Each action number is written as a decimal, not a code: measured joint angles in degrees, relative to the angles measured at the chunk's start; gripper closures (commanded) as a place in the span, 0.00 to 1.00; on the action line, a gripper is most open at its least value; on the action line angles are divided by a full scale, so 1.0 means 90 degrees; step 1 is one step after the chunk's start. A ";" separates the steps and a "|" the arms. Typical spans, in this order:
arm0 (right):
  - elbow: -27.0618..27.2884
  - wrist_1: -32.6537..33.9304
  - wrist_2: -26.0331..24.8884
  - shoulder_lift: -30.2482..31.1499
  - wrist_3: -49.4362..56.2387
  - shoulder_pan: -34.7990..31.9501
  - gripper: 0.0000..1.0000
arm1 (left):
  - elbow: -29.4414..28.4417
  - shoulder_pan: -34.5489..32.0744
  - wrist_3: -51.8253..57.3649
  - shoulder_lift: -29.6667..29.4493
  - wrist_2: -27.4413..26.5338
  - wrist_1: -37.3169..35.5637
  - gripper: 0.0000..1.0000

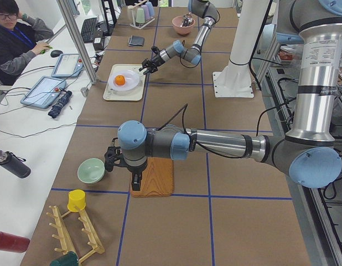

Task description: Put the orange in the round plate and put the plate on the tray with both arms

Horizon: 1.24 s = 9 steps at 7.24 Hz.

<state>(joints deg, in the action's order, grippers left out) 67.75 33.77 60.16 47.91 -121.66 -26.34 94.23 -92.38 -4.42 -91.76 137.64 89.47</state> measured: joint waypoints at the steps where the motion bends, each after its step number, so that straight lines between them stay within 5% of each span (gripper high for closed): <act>1: 0.0339 0.0493 0.0602 0.0121 0.0849 -0.0234 0.00 | -0.0004 0.0000 0.0005 0.0005 0.0000 0.0000 0.02; 5: 0.2342 0.3732 0.3478 0.0982 0.4659 -0.1758 0.00 | 0.0001 0.0000 0.0020 0.0051 0.0000 0.0000 0.02; 9: 0.2632 0.4146 0.5990 0.2592 0.9295 -0.3929 0.00 | 0.0013 -0.0005 0.0060 0.0084 -0.0011 0.0000 0.02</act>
<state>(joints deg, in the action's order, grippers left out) 91.44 71.09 114.07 71.24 -38.01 -61.70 94.34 -92.42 -3.88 -91.00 137.54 89.47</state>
